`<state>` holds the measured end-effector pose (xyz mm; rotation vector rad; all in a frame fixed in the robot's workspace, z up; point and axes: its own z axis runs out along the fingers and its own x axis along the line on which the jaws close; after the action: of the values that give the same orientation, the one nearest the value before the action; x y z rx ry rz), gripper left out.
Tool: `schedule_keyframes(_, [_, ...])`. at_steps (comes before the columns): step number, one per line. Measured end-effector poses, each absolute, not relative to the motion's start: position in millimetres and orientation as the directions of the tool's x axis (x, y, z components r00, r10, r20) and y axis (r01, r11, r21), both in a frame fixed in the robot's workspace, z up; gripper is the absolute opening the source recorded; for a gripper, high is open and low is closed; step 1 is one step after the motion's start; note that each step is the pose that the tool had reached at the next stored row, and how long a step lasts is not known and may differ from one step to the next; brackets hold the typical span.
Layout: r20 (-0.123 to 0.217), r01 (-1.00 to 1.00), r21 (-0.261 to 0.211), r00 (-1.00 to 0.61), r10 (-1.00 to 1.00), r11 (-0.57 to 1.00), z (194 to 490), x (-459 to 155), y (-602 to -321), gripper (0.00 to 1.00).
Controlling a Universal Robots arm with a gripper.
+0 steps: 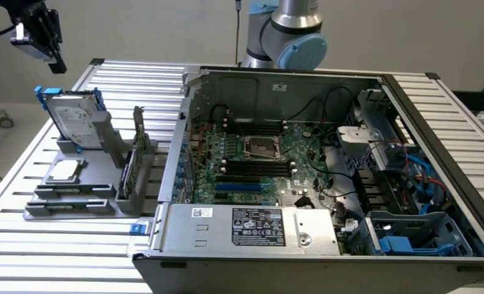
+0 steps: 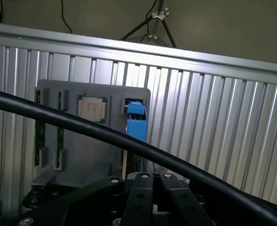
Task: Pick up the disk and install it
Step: 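Pick up the disk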
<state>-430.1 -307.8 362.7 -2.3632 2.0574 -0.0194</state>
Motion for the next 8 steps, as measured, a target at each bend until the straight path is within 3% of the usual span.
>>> schedule_keyframes(8, [0.004,-0.986,-0.014,0.165,-0.986,-0.165,362.8,-446.4,-309.7,0.11])
